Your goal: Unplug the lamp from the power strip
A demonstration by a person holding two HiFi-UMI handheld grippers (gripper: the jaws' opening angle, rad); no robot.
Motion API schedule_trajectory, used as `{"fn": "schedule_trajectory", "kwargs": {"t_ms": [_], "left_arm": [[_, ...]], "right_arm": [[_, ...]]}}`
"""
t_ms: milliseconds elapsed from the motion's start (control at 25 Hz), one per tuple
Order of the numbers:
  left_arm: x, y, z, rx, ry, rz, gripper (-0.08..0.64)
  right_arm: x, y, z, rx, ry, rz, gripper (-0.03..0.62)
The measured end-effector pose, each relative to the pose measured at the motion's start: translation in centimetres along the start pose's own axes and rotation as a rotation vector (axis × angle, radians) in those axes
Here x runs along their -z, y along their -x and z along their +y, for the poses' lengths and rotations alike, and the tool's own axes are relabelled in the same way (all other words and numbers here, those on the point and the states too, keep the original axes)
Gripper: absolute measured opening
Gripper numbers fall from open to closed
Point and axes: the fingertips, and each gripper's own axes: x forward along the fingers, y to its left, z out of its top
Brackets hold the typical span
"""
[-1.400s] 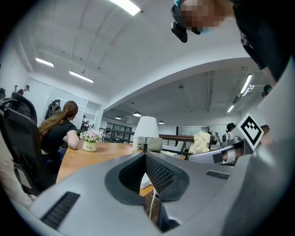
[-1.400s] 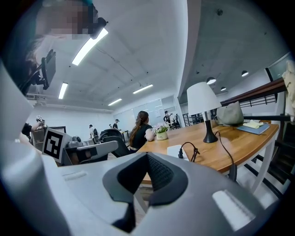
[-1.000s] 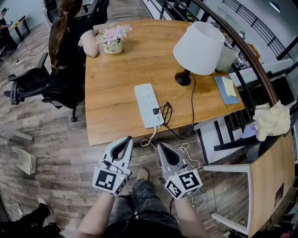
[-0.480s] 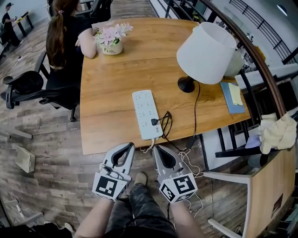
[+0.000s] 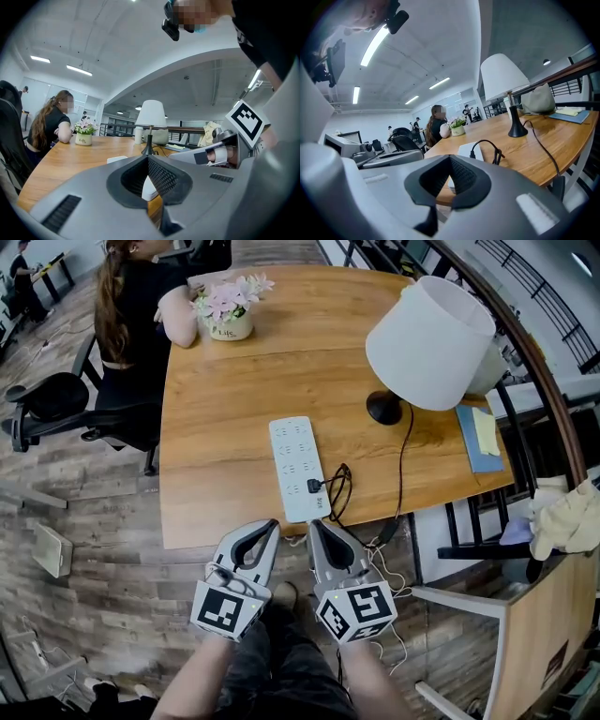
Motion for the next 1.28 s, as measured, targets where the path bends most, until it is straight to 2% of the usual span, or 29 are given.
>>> {"fn": "schedule_trajectory", "kwargs": {"t_ms": [360, 480, 680, 800, 840, 880, 1040, 1280], "left_arm": [[0.5, -1.8, 1.2, 0.003, -0.001, 0.034, -0.004], [1.1, -2.6, 1.7, 0.01, 0.01, 0.061, -0.005], [1.6, -4.1, 2.2, 0.028, -0.021, 0.081, -0.004], [2.0, -4.8, 2.4, 0.043, -0.028, 0.111, -0.005], [2.1, -5.1, 2.5, 0.049, -0.028, 0.124, -0.005], [2.1, -5.3, 2.5, 0.055, -0.033, 0.129, -0.005], [2.5, -6.1, 3.0, 0.059, -0.061, 0.143, -0.005], [3.5, -7.0, 3.7, 0.047, -0.089, 0.224, -0.005]], "right_arm": [[0.1, -1.6, -1.3, 0.057, -0.051, 0.023, 0.008], [0.3, -2.0, -2.1, 0.107, -0.031, 0.049, 0.008], [0.7, -2.8, -3.3, 0.161, -0.006, 0.089, 0.009], [1.1, -3.4, -3.3, 0.15, -0.027, 0.106, 0.009], [1.2, -3.7, -3.3, 0.14, -0.036, 0.113, 0.077], [1.3, -3.9, -3.3, 0.136, -0.042, 0.118, 0.083], [1.4, -4.5, -3.9, 0.164, -0.035, 0.139, 0.083], [1.5, -5.3, -4.6, 0.173, -0.045, 0.165, 0.084]]}}
